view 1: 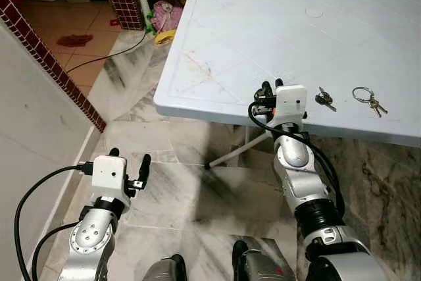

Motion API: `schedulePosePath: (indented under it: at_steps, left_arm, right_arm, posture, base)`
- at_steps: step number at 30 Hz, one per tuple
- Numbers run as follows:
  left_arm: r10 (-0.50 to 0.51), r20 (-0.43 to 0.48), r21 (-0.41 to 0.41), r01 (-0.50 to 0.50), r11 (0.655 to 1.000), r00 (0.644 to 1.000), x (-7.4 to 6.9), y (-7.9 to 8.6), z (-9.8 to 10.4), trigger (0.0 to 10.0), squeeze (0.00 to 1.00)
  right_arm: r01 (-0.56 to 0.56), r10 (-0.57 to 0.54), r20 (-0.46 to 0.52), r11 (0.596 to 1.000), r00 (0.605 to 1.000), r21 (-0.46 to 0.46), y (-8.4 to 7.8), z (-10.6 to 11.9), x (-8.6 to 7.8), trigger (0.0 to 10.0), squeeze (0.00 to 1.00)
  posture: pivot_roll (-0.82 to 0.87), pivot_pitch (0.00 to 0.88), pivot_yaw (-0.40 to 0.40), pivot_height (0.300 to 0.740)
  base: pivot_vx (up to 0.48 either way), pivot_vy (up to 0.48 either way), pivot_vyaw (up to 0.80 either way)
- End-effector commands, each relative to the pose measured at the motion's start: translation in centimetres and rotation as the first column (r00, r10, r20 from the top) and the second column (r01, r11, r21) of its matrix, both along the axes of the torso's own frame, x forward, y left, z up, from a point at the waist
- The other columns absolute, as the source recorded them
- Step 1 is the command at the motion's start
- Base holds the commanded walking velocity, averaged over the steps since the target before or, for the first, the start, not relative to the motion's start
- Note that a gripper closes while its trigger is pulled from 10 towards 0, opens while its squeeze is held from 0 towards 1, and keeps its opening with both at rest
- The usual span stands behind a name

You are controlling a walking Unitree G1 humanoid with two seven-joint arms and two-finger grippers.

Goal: Hang keys on a hook

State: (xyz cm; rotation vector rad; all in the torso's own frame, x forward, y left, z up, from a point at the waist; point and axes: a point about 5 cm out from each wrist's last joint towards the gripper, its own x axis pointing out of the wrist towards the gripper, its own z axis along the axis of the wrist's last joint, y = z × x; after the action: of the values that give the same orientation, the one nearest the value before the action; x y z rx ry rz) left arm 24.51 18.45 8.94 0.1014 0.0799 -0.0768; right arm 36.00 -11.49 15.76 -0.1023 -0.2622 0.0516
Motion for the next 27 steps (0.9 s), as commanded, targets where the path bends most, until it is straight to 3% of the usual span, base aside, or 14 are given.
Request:
schedulePosePath:
  at_steps: [1,11,12,13,14,15,16,17,18,20,27]
  left_arm:
    - [0.004,-0.019,0.005,-0.003,1.000,1.000,-0.3,0.2,-0.5,10.0,0.00]
    - [-0.002,-0.025,0.005,0.002,1.000,1.000,-0.5,0.1,-0.6,10.0,0.00]
    - [-0.002,-0.025,0.006,0.002,1.000,1.000,-0.5,0.2,-0.6,10.0,0.00]
    - [-0.002,-0.025,0.006,0.002,1.000,1.000,-0.5,0.2,-0.6,10.0,0.00]
    - [-0.002,-0.025,0.006,0.002,1.000,1.000,-0.6,0.2,-0.6,10.0,0.00]
    - [-0.001,-0.025,0.007,0.002,1.000,1.000,-0.6,0.2,-0.6,10.0,0.00]
    - [-0.001,-0.027,0.009,0.001,1.000,1.000,-0.7,0.3,-0.5,10.0,0.00]
    - [-0.001,-0.027,0.010,0.002,1.000,1.000,-0.7,0.3,-0.5,10.0,0.00]
    - [-0.001,-0.028,0.010,0.001,1.000,1.000,-0.7,0.3,-0.5,10.0,0.00]
    - [-0.001,-0.030,0.011,0.001,1.000,1.000,-0.8,0.3,-0.5,10.0,0.00]
    - [-0.005,-0.047,0.016,0.006,1.000,0.999,-1.5,0.4,-0.7,10.0,0.00]
  right_arm:
    - [0.004,-0.003,-0.021,1.000,1.000,0.009,0.0,-0.4,-0.2,10.0,1.00]
    - [-0.002,0.004,-0.084,0.999,0.996,0.033,-0.2,-1.2,0.1,10.0,1.00]
    - [-0.004,0.008,-0.090,0.999,0.996,0.035,-0.2,-1.2,0.2,10.0,0.81]
    - [-0.004,0.008,-0.090,0.999,0.996,0.035,-0.2,-1.2,0.2,10.0,0.81]
    - [-0.006,0.009,-0.092,0.999,0.996,0.033,-0.2,-1.2,0.3,10.0,0.68]
    - [-0.006,0.009,-0.094,0.999,0.996,0.033,-0.2,-1.1,0.4,10.0,0.38]
    - [-0.004,0.007,-0.097,0.999,0.995,0.037,-0.3,-1.0,0.6,9.5,0.00]
    - [-0.002,0.006,-0.097,0.999,0.995,0.039,-0.3,-1.0,0.7,9.5,0.00]
    - [-0.005,0.009,-0.098,0.999,0.995,0.046,-0.2,-0.9,0.7,7.1,0.00]
    - [-0.005,0.010,-0.100,0.999,0.995,0.048,-0.3,-0.9,0.9,0.0,0.00]
    - [-0.004,0.010,-0.105,0.998,0.994,0.059,-0.4,-0.6,1.4,0.0,0.00]
  posture:
    - [0.06,0.237,0.037,0.740]
    - [0.06,0.244,0.043,0.740]
    - [0.06,0.246,0.043,0.740]
    - [0.06,0.246,0.043,0.740]
    - [0.06,0.248,0.044,0.740]
    - [0.06,0.249,0.045,0.740]
    - [0.07,0.255,0.046,0.740]
    - [0.07,0.255,0.046,0.740]
    - [0.07,0.259,0.046,0.740]
    - [0.07,0.262,0.047,0.740]
    - [0.08,0.285,0.055,0.740]
  base:
    - [0.000,0.000,0.00]
    - [0.000,0.000,0.00]
    - [0.000,0.000,0.00]
    - [0.000,0.000,0.00]
    - [0.000,0.000,0.00]
    - [0.000,0.000,0.00]
    - [0.000,0.000,0.00]
    - [0.000,0.000,0.00]
    - [0.000,0.000,0.00]
    - [0.000,0.000,0.00]
    - [0.000,0.000,0.00]
